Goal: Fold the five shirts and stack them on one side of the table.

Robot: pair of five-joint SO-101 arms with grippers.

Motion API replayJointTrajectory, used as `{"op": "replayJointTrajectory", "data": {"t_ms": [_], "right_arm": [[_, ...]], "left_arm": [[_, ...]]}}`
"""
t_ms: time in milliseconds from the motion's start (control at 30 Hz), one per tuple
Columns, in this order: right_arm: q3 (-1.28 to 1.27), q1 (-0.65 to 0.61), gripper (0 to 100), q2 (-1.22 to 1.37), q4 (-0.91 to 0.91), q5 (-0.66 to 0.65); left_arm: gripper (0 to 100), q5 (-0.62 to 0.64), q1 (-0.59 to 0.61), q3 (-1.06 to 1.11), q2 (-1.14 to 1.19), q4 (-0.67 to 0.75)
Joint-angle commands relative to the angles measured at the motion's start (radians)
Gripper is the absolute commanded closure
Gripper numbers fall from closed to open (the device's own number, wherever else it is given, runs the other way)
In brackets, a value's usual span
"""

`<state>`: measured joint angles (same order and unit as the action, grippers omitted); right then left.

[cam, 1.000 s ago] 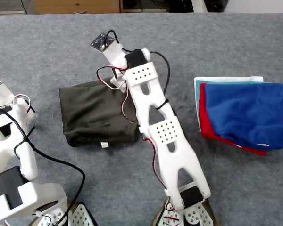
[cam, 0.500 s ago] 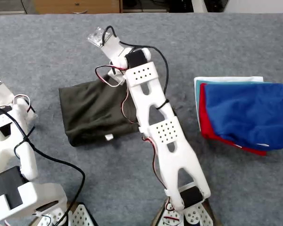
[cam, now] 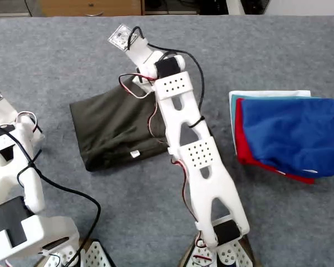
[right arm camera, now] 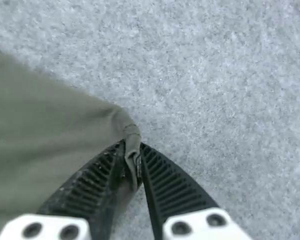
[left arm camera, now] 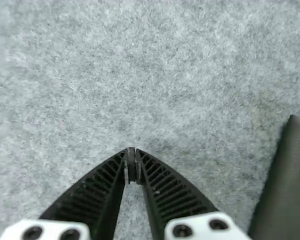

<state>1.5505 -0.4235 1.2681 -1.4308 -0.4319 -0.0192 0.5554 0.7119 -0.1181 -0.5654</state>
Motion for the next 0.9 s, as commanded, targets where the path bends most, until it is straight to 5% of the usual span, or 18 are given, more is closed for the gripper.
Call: {"op": "replayJointTrajectory", "data": {"t_ms": [0, 133, 267, 333, 433, 633, 867], "right_arm": [[0.058, 0.001, 93.0, -0.010, -0.041, -0.041], [0.059, -0.010, 76.8, -0.012, -0.104, -0.064], [0.124, -0.005, 74.6, -0.022, -0.184, -0.084], [0.120, -0.002, 78.2, -0.067, -0.221, -0.084], [0.116, -0.010, 98.8, -0.145, -0.315, -0.048], [-0.035, -0.007, 99.1, -0.242, -0.361, -0.046], [-0.656, -0.038, 99.5, -0.570, -0.348, -0.018]], "left_arm": [[98, -0.009, -0.011, -0.002, -0.002, 0.015], [98, -0.009, -0.011, -0.002, -0.002, 0.015], [98, -0.011, -0.011, -0.002, -0.002, 0.015], [98, -0.011, -0.011, -0.002, -0.002, 0.015], [98, -0.011, -0.011, -0.002, -0.002, 0.015], [98, -0.011, -0.009, -0.003, -0.002, 0.015], [98, -0.011, -0.009, -0.003, -0.002, 0.015]]}}
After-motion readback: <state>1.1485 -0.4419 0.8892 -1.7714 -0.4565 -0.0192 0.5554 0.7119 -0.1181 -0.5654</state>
